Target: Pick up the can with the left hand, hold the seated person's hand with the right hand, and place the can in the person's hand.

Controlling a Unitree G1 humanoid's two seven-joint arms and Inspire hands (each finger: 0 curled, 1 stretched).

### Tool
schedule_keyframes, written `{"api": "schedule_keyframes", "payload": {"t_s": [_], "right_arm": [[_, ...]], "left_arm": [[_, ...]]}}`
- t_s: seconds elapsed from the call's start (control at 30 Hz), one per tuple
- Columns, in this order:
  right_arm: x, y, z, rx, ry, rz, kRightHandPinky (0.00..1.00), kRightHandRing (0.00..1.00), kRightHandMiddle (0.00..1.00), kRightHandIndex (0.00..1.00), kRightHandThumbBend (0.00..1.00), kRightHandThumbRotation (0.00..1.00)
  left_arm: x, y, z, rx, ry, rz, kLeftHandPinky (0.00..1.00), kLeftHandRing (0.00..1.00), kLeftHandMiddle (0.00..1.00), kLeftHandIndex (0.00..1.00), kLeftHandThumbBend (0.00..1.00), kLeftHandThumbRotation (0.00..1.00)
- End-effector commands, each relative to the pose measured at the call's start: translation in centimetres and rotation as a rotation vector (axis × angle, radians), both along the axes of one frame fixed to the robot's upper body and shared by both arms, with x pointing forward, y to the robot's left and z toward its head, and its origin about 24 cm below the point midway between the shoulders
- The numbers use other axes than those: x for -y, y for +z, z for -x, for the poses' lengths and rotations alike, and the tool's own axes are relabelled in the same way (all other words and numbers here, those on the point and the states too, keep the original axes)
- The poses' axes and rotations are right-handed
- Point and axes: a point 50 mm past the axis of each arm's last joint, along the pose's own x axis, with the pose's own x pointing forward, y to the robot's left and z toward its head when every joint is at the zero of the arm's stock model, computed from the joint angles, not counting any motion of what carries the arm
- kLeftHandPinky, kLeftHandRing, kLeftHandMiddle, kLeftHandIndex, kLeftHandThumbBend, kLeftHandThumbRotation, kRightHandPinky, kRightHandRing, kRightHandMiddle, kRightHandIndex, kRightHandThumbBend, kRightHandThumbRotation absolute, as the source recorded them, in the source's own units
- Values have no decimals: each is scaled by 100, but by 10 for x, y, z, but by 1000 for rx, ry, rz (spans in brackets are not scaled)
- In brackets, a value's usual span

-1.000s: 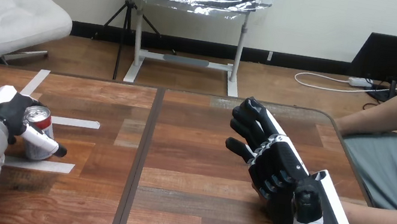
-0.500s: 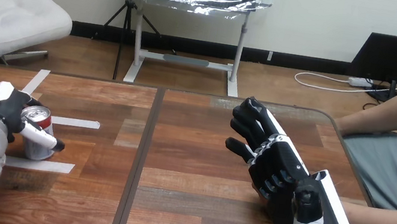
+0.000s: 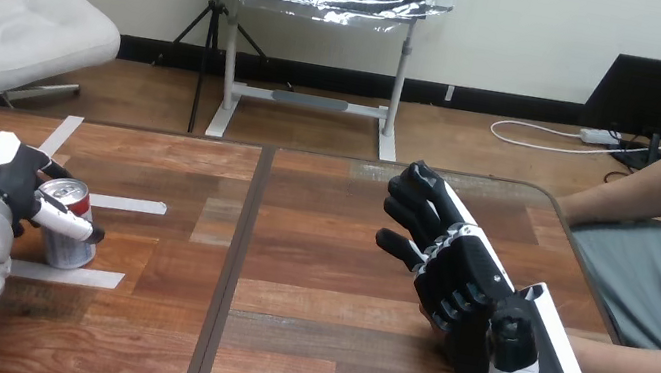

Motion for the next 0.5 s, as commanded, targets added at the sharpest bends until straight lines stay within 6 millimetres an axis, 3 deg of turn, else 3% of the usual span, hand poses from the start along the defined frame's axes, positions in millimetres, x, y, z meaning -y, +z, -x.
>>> {"api": "schedule_keyframes", "payload": {"t_s": [0.0, 0.47], "right_arm": [[-2, 17, -6, 102, 2, -19, 91, 96, 94, 95, 78, 100], [-3, 18, -6, 103, 6, -25, 91, 96, 95, 95, 77, 100]], "left_arm": [[4, 13, -10, 63, -8, -1, 49, 57, 62, 66, 70, 0], [4, 14, -10, 67, -4, -15, 49, 56, 61, 62, 67, 0]]}}
